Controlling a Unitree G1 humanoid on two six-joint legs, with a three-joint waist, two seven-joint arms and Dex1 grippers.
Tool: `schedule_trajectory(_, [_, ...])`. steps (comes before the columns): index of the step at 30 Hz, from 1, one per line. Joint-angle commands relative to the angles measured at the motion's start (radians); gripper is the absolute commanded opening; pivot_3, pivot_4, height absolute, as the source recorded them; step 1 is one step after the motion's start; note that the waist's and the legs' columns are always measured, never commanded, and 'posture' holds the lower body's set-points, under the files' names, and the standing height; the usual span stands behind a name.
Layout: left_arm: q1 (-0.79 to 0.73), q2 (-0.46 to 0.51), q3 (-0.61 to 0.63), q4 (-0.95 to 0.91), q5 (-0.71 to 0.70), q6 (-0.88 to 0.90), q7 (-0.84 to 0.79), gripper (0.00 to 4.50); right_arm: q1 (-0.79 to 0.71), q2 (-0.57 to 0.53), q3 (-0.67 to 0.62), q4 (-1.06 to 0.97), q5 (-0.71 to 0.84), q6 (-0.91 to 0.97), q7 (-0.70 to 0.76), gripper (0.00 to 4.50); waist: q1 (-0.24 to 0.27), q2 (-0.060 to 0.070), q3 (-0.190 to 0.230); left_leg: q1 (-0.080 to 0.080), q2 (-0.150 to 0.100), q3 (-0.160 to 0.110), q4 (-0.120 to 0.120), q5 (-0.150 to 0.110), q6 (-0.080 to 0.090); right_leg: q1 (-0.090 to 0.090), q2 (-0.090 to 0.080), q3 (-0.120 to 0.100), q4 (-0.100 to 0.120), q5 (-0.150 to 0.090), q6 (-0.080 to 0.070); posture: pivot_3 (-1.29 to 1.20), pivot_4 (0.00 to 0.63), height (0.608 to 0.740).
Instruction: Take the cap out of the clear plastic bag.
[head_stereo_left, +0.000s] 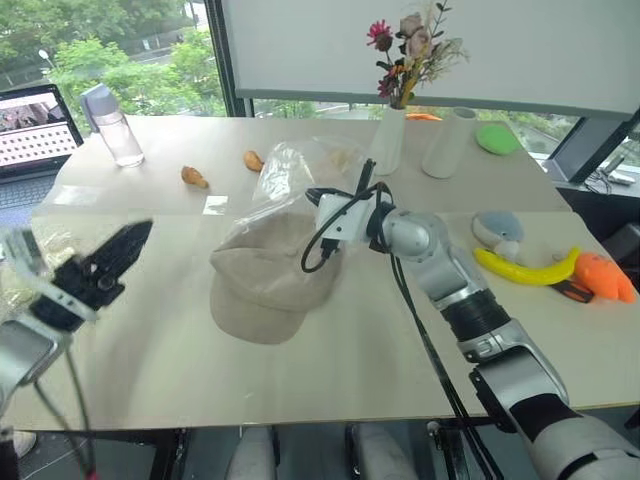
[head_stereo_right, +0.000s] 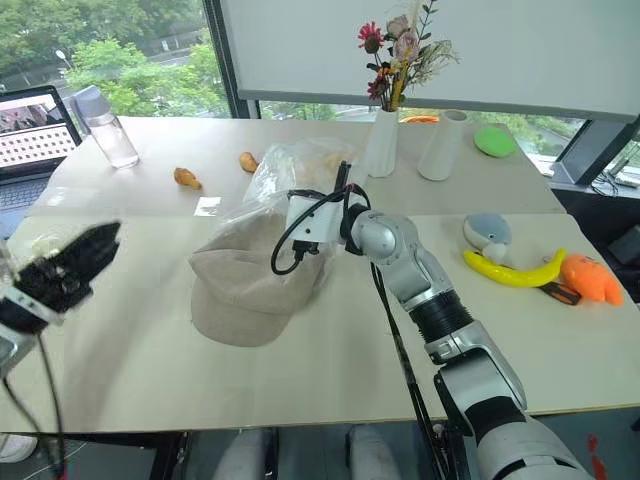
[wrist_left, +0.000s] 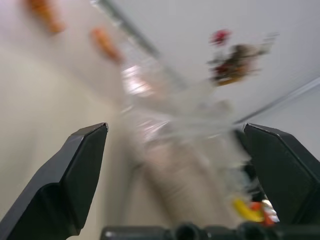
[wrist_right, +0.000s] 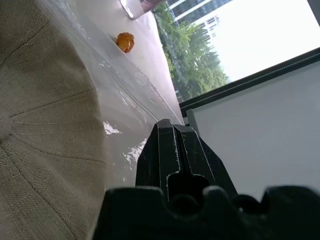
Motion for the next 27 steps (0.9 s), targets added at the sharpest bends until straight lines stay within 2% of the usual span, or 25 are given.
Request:
schedule_trajectory(1, [0.022, -0.035, -0.048, -0.094, 0.052, 0.016, -0.021, 4.48, -0.027, 0.004, -0.013, -0.014, 0.008, -0.023, -0.011, 0.00, 0.006, 0.000, 0.000, 0.000, 0.000, 0.000, 0.000, -0.001, -0.001, 0.000, -0.001, 0.000, -0.001, 0.000, 0.000, 0.00, 0.150, 0.740])
schedule_trajectory(3, [0.031, -0.072, -0.068, -0.107, 0.040, 0.023, -0.010, 4.48, -0.028, 0.005, -0.015, -0.013, 0.008, -0.023, -0.010, 0.00, 0.007, 0.000, 0.000, 0.000, 0.000, 0.001, 0.001, -0.003, -0.005, 0.001, -0.001, 0.000, -0.001, 0.000, 0.000, 0.00, 0.150, 0.740])
schedule_trajectory(9, [0.066, -0.153, -0.144, -0.135, 0.047, 0.051, -0.017, 4.48, -0.027, 0.005, -0.017, -0.021, 0.008, -0.018, -0.007, 0.00, -0.003, 0.000, 0.000, 0.000, 0.000, 0.001, 0.001, -0.002, -0.003, 0.000, -0.001, 0.000, 0.000, 0.001, -0.001, 0.00, 0.150, 0.740])
schedule_trajectory(16, [0.086, -0.237, -0.178, -0.044, 0.083, 0.051, -0.029, 4.48, -0.017, -0.010, -0.025, -0.044, 0.007, -0.001, -0.003, 0.00, -0.003, 0.000, 0.000, 0.001, 0.000, 0.001, 0.000, 0.000, 0.000, 0.000, 0.000, 0.000, 0.001, 0.001, -0.001, 0.00, 0.150, 0.740])
schedule_trajectory(20, [0.017, -0.292, -0.237, 0.002, 0.133, 0.050, -0.052, 4.48, -0.016, -0.008, -0.024, -0.049, 0.008, 0.005, -0.002, 0.00, 0.005, 0.001, -0.001, 0.001, -0.001, 0.001, 0.002, 0.000, 0.000, 0.001, -0.001, 0.000, 0.001, 0.001, -0.001, 0.00, 0.150, 0.740])
schedule_trajectory(22, [-0.022, -0.296, -0.286, 0.001, 0.214, 0.043, -0.082, 4.48, -0.019, -0.005, -0.020, -0.049, 0.006, 0.008, -0.002, 0.00, 0.011, 0.002, -0.001, 0.001, -0.001, 0.001, 0.002, 0.000, 0.000, 0.002, -0.001, 0.000, 0.001, 0.001, 0.000, 0.00, 0.150, 0.740])
schedule_trajectory(27, [-0.166, -0.326, -0.355, 0.091, 0.304, 0.059, -0.149, 4.48, -0.037, 0.004, -0.020, -0.054, 0.005, 0.018, -0.001, 0.00, 0.036, 0.006, -0.004, 0.002, -0.002, 0.001, 0.003, 0.000, 0.000, 0.003, -0.001, 0.000, 0.000, 0.001, 0.000, 0.00, 0.150, 0.740])
